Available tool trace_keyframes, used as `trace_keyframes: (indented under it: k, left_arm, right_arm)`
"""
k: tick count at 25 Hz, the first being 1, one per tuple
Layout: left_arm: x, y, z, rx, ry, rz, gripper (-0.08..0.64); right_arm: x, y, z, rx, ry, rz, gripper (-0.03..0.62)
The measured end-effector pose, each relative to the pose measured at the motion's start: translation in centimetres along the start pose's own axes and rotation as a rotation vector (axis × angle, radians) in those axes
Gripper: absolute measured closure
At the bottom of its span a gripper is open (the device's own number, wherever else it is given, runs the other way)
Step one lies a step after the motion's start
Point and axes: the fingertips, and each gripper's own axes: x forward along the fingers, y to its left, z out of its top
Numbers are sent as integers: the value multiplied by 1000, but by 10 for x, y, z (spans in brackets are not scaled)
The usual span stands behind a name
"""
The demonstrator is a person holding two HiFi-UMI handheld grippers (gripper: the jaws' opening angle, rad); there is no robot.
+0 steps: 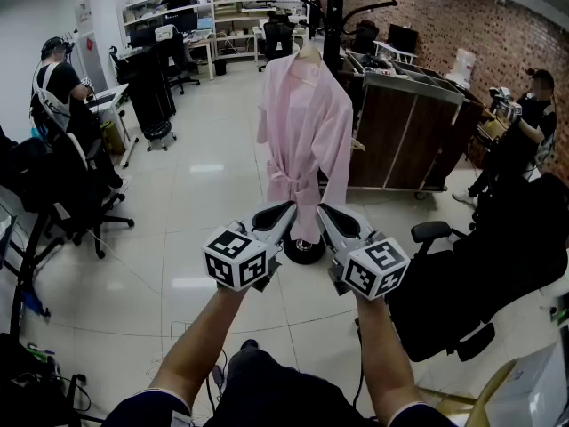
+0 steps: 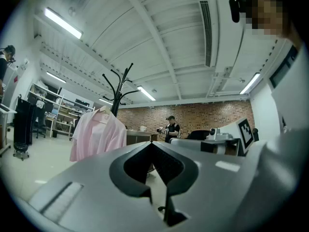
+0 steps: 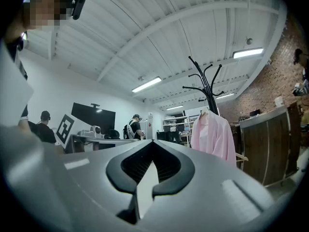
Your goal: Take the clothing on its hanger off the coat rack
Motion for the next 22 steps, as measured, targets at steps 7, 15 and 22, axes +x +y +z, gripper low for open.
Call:
trace_keyframes:
  k: [7, 15, 22]
  left_arm:
    - [11, 24, -2, -1, 1, -14, 548]
    - [31, 78, 10, -7, 2, -55, 548]
    - [49, 146, 16, -1, 9, -106, 548]
  right_arm:
    - [22, -12, -5, -2, 2, -14, 591]
    - [78, -32, 4, -9, -4, -64, 591]
    - [144, -52, 1, -15, -8, -106, 591]
